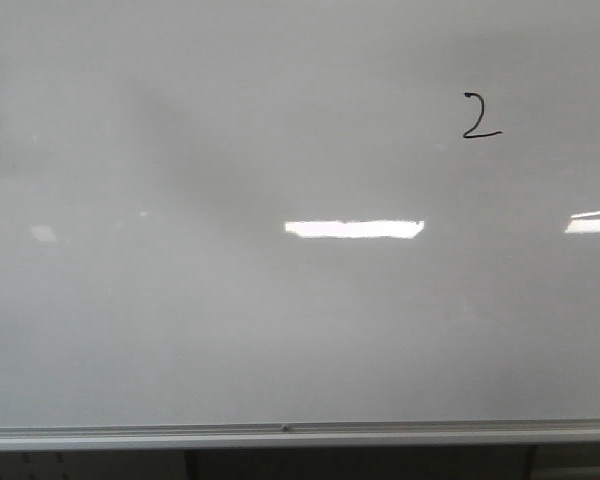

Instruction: Write number 2 on whiteboard

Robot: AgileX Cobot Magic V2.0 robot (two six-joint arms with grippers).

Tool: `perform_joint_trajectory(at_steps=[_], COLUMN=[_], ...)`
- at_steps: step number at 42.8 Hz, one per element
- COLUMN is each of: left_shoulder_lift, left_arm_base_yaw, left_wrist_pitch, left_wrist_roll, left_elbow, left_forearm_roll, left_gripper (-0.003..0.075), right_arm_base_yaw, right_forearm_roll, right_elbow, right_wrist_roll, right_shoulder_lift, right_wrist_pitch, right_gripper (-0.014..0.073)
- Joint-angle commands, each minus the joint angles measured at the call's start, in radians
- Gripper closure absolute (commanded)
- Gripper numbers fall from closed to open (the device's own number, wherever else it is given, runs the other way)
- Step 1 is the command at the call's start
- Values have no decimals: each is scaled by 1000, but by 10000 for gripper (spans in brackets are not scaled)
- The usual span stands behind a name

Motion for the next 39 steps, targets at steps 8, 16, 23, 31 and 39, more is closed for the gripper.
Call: perform_joint_trajectory(at_steps=[8, 16, 23, 31, 39], left_shoulder_lift=[110, 206, 261, 309, 314], left_arm_base_yaw=[51, 51, 51, 51, 51], left_wrist_pitch=[-305, -445, -543, -615, -604], left_wrist_roll=[-12, -12, -12, -12, -8], left_elbow=[-19, -21, -21, -23, -25], left_forearm_roll=[-47, -47, -47, -47, -45], left_gripper=[729, 729, 706, 512, 302], right_arm_base_yaw=[-8, -8, -8, -8, -8], right_forearm_roll=[9, 9, 9, 10, 10], right_elbow=[-34, -34, -34, -34, -34], right_wrist_roll=[-3, -3, -3, -3, -3], right_shoulder_lift=[-15, -13, -13, -14, -14], right_wrist_pitch=[-54, -56, -56, -56, -60], right_gripper=[67, 67, 67, 67, 67])
